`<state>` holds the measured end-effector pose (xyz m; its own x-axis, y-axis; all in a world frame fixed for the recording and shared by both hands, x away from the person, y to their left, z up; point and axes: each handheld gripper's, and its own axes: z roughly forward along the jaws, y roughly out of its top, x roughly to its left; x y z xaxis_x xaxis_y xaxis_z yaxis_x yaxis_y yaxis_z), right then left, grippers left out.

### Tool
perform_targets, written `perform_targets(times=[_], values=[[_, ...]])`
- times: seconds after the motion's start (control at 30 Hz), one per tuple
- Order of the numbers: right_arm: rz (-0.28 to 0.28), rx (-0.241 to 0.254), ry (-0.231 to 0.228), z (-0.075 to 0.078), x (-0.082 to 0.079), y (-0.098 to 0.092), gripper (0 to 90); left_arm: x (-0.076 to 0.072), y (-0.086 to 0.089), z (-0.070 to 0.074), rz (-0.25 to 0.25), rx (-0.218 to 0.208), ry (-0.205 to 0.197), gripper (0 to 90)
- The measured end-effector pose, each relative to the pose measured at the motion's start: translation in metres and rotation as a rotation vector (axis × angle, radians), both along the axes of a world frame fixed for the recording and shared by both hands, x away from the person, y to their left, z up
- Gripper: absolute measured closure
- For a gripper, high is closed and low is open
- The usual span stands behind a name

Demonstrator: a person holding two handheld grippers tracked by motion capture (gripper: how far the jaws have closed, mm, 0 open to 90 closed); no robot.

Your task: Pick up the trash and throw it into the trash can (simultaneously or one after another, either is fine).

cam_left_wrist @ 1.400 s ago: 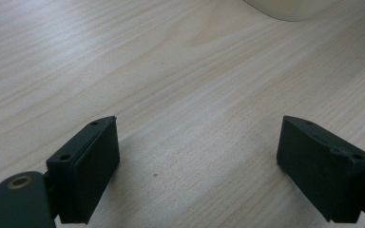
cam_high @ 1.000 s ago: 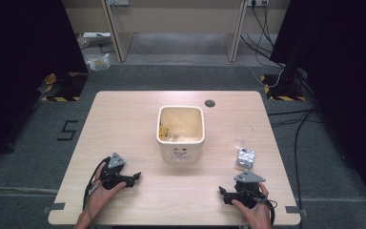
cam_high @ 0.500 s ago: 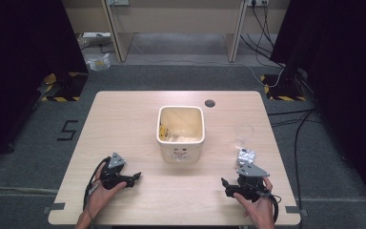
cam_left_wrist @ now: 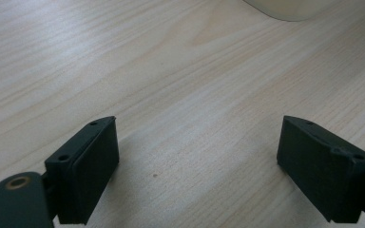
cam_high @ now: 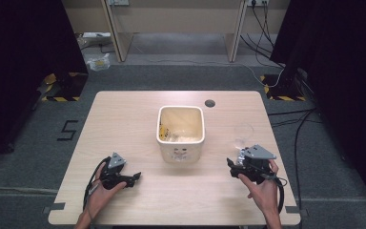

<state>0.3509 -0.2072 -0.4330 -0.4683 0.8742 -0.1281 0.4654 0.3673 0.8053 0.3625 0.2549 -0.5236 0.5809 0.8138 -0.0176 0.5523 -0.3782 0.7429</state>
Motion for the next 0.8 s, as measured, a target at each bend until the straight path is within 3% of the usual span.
perform_targets(times=[0.47, 0.8], values=[[-0.022, -0.037, -0.021, 0.003, 0.032, 0.0, 26.4, 0.0, 0.0, 0.0, 0.0, 0.001, -0.001, 13.0], [-0.04, -0.021, -0.034, 0.01, 0.05, -0.001, 27.4, 0.0, 0.0, 0.0, 0.0, 0.0, 0.001, 13.0]])
